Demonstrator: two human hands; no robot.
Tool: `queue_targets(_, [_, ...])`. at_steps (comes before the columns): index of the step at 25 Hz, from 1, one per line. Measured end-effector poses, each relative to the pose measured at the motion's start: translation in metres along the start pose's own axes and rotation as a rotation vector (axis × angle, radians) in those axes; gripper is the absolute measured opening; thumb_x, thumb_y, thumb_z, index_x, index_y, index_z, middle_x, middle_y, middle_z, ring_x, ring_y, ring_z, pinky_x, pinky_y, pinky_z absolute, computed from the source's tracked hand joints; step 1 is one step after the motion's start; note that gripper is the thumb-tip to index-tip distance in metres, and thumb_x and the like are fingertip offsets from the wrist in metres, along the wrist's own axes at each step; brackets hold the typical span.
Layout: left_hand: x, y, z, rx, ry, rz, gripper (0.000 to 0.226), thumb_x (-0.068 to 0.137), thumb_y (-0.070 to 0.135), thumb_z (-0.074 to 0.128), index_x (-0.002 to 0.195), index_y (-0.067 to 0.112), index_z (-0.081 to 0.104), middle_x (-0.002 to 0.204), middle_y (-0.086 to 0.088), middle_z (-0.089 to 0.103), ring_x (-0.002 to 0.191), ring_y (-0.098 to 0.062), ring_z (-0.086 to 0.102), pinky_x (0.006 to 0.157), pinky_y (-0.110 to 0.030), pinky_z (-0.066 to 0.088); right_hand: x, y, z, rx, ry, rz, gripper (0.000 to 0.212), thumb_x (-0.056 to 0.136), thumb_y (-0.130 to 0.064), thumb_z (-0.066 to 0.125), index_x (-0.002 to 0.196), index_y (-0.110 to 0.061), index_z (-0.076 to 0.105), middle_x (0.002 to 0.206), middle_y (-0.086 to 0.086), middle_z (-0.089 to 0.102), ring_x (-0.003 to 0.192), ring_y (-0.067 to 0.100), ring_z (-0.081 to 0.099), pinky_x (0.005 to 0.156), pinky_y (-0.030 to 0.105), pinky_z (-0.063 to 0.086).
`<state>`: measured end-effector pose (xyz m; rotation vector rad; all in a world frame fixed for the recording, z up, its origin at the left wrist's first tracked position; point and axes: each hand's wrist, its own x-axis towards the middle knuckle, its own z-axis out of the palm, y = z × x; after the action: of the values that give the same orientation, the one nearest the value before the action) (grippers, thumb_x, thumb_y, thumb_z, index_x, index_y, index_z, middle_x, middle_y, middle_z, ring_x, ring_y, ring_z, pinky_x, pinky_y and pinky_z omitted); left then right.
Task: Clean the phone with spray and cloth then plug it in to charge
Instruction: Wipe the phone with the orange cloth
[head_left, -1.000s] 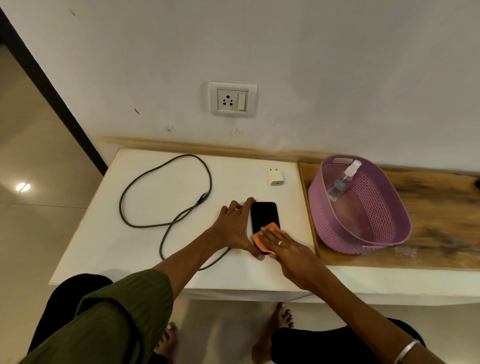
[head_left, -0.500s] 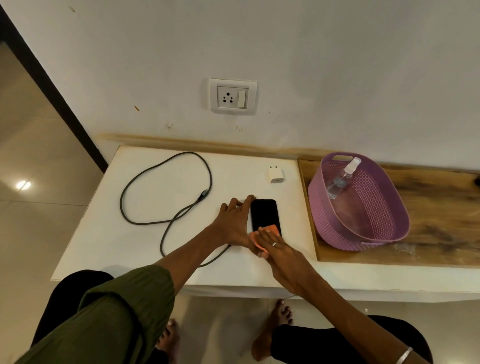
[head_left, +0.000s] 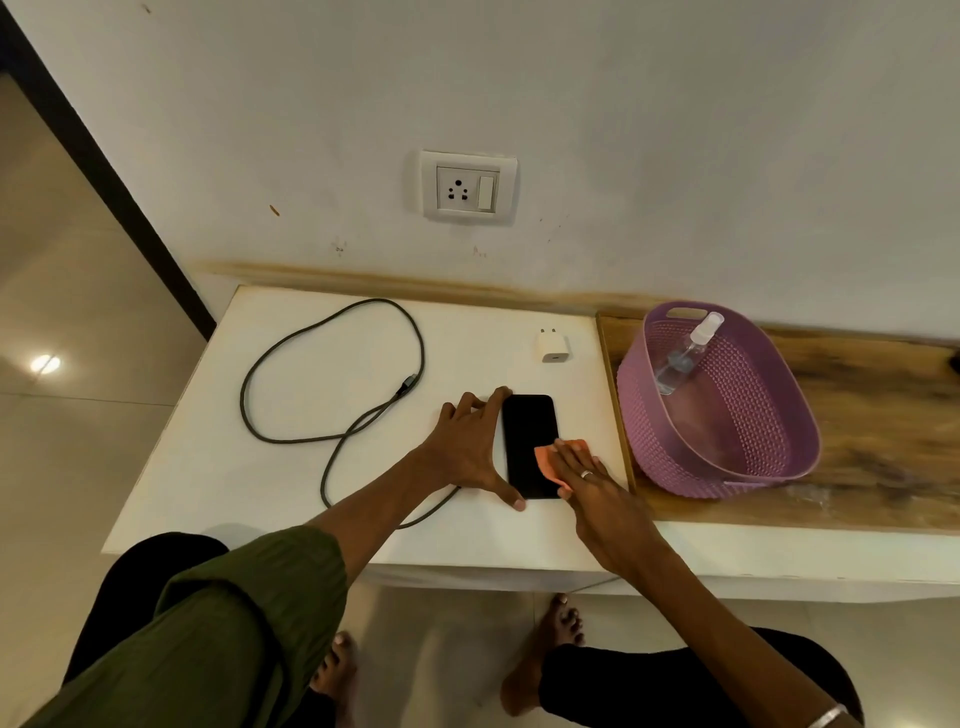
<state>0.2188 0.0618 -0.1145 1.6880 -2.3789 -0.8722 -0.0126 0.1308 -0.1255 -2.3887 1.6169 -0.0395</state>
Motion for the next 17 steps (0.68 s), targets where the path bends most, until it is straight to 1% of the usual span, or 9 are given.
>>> queue_targets(2, [0.000, 0.000, 0.000, 0.010, 0.001, 0.007, 0.154, 0.027, 0.091, 0.071, 0.151, 0.031, 0.002, 0.147, -0.008, 0.039, 0.137, -0.028, 0.029, 0.112, -0.048, 0.026, 0.002, -0.012, 0.005, 0.090, 0.005, 0.028, 0.059, 0.102, -0.017, 0.039, 0.153, -0.020, 0.009, 0.159, -0.009, 0.001, 0.144, 0.008, -0.008, 0.120, 0.028, 0.020])
queue_targets(3, [0.000, 0.000, 0.000, 0.007, 0.011, 0.013, 0.153, 0.026, 0.090, 0.071, 0.150, 0.031, 0.003, 0.145, -0.007, 0.040, 0.136, -0.028, 0.030, 0.111, -0.047, 0.027, 0.001, -0.018, 0.006, 0.126, 0.002, 0.003, 0.056, 0.103, -0.018, 0.038, 0.153, -0.019, 0.013, 0.157, -0.010, 0.003, 0.145, 0.009, -0.006, 0.120, 0.031, 0.025])
queue_targets(4, [0.000, 0.000, 0.001, 0.002, 0.021, 0.018, 0.152, 0.026, 0.090, 0.073, 0.150, 0.032, 0.004, 0.143, -0.007, 0.042, 0.135, -0.027, 0.032, 0.109, -0.045, 0.027, 0.001, -0.024, 0.008, 0.147, -0.009, -0.040, 0.056, 0.102, -0.018, 0.038, 0.152, -0.019, 0.014, 0.157, -0.010, 0.005, 0.147, 0.010, -0.004, 0.121, 0.033, 0.024])
queue_targets(7, [0.001, 0.000, 0.001, 0.002, 0.006, 0.015, 0.149, 0.029, 0.083, 0.078, 0.148, 0.035, 0.002, 0.142, -0.010, 0.042, 0.134, -0.027, 0.032, 0.107, -0.042, 0.028, 0.000, -0.033, 0.015, 0.188, -0.073, -0.173, 0.058, 0.100, -0.018, 0.042, 0.148, -0.016, 0.011, 0.158, -0.003, 0.011, 0.150, 0.020, 0.010, 0.123, 0.035, 0.011])
queue_targets(8, [0.001, 0.000, 0.001, 0.003, 0.006, 0.009, 0.149, 0.030, 0.082, 0.079, 0.148, 0.035, 0.002, 0.142, -0.011, 0.042, 0.135, -0.028, 0.032, 0.108, -0.042, 0.028, 0.000, -0.032, 0.015, 0.191, -0.087, -0.178, 0.056, 0.101, -0.021, 0.041, 0.146, -0.016, 0.010, 0.156, -0.003, 0.011, 0.150, 0.022, 0.012, 0.123, 0.032, 0.008])
queue_targets(9, [0.001, 0.000, 0.001, 0.002, 0.009, 0.004, 0.149, 0.029, 0.082, 0.079, 0.148, 0.036, 0.001, 0.142, -0.011, 0.042, 0.135, -0.029, 0.031, 0.108, -0.043, 0.028, 0.000, -0.030, 0.015, 0.187, -0.088, -0.168, 0.053, 0.102, -0.026, 0.037, 0.146, -0.019, 0.009, 0.155, -0.007, 0.011, 0.150, 0.018, 0.011, 0.122, 0.025, 0.004])
queue_targets(11, [0.001, -0.001, 0.001, -0.003, 0.007, 0.008, 0.150, 0.028, 0.082, 0.078, 0.148, 0.036, 0.001, 0.143, -0.010, 0.043, 0.136, -0.028, 0.030, 0.108, -0.043, 0.027, -0.005, -0.026, 0.013, 0.151, -0.090, -0.163, 0.051, 0.104, -0.033, 0.029, 0.149, -0.024, 0.010, 0.155, -0.015, 0.008, 0.149, 0.008, 0.004, 0.116, 0.015, -0.005])
queue_targets(14, [0.001, 0.000, 0.001, 0.010, 0.011, 0.008, 0.148, 0.031, 0.079, 0.080, 0.148, 0.036, 0.001, 0.143, -0.008, 0.046, 0.137, -0.028, 0.029, 0.108, -0.044, 0.027, -0.017, -0.021, 0.006, 0.099, -0.105, -0.196, 0.051, 0.105, -0.034, 0.025, 0.152, -0.026, 0.008, 0.157, -0.017, 0.003, 0.148, 0.003, -0.005, 0.116, 0.014, -0.010])
queue_targets(17, [0.001, 0.001, -0.001, 0.011, 0.015, 0.000, 0.148, 0.030, 0.079, 0.080, 0.148, 0.035, 0.002, 0.143, -0.006, 0.046, 0.137, -0.027, 0.029, 0.108, -0.044, 0.028, -0.027, -0.020, 0.001, 0.010, -0.121, -0.225, 0.054, 0.105, -0.030, 0.025, 0.151, -0.030, -0.003, 0.157, -0.018, -0.007, 0.146, 0.002, -0.014, 0.116, 0.017, -0.013])
